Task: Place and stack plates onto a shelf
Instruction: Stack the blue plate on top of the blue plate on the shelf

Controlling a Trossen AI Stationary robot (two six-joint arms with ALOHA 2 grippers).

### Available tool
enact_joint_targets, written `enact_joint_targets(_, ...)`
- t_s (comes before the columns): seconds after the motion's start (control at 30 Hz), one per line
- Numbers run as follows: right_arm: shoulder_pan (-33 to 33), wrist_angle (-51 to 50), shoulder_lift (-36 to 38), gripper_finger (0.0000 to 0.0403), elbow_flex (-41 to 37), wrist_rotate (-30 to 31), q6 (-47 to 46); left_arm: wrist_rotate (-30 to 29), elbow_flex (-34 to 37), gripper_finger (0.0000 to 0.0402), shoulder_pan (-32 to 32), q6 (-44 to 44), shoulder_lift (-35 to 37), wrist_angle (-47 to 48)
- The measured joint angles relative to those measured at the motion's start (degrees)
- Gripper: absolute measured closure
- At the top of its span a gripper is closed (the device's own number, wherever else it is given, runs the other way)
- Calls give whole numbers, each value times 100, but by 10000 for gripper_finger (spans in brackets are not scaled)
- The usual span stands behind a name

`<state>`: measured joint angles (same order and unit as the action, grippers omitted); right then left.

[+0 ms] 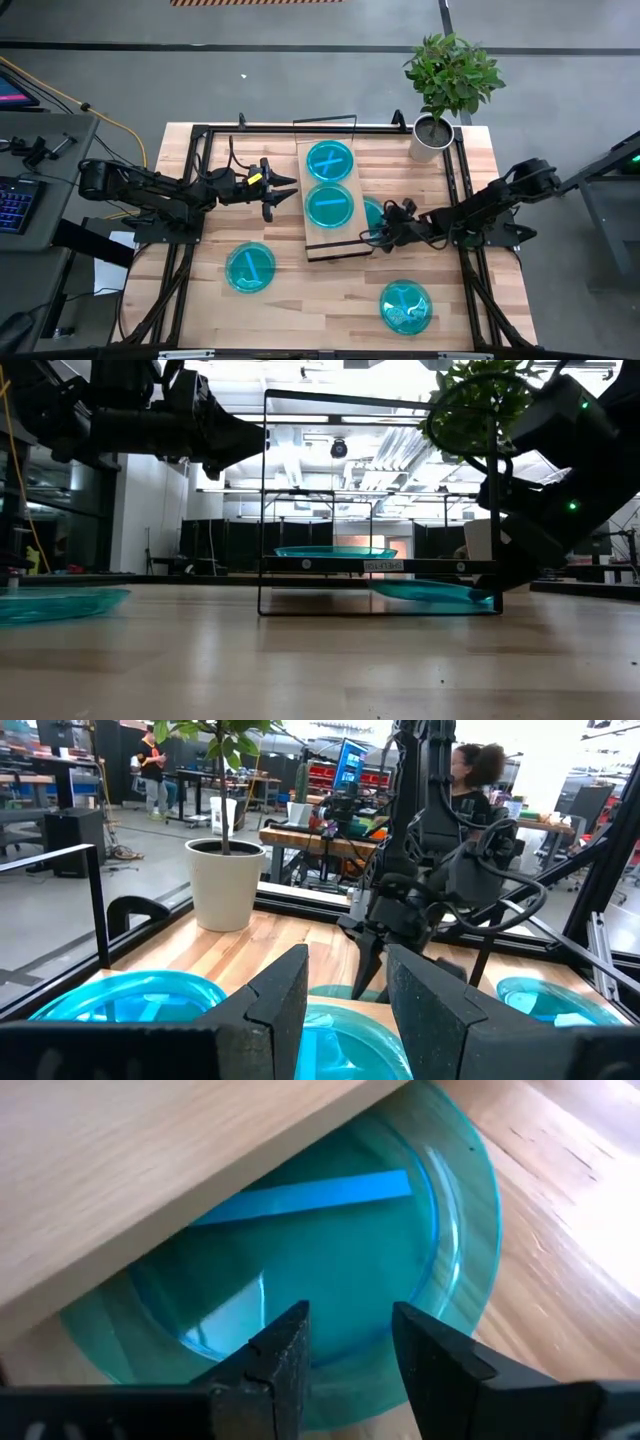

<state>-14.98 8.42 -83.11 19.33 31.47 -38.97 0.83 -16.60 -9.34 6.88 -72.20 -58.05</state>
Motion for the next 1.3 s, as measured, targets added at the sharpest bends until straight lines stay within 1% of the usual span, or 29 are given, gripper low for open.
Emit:
enact_joint_targets(0.2,-4,-337,39,265,10,17,-262,-1,0,273,0,-3,0,1)
enact_joint_targets(0.3,-4,-630,195,265,8,-48,-371,0,0,273,0,-3,0,1)
enact_joint_targets(0.43,-4,-1306,676,265,-4,-190,-557,1,0,273,0,-5,0,-1)
enact_joint_targets(0.6,-4,-2644,1265,265,265,-308,-891,1,0,273,0,-5,0,-1)
enact_joint_targets(0.73,-4,-3063,1540,265,548,-281,-914,1,0,273,0,-3,0,-1)
enact_joint_targets(0.8,-4,-3198,1666,265,722,-140,-1035,1,0,273,0,-4,0,-1)
enact_joint_targets(0.9,-6,-3873,1813,265,904,183,-1719,1,0,273,0,-3,0,-1)
enact_joint_targets(1.0,-10,-4591,1930,265,863,430,-2846,1,0,273,0,-3,0,21)
enact_joint_targets(1.07,-65,-4773,1985,265,670,473,-3656,2,0,273,0,-2,0,38)
enact_joint_targets(1.13,-157,-4647,1987,265,448,496,-4257,2,0,273,0,29,0,36)
enact_joint_targets(1.2,-247,-4326,1984,265,216,505,-4639,3,0,273,0,34,0,36)
enact_joint_targets(1.3,-318,-3581,1984,265,-101,607,-4859,3,0,273,0,36,0,34)
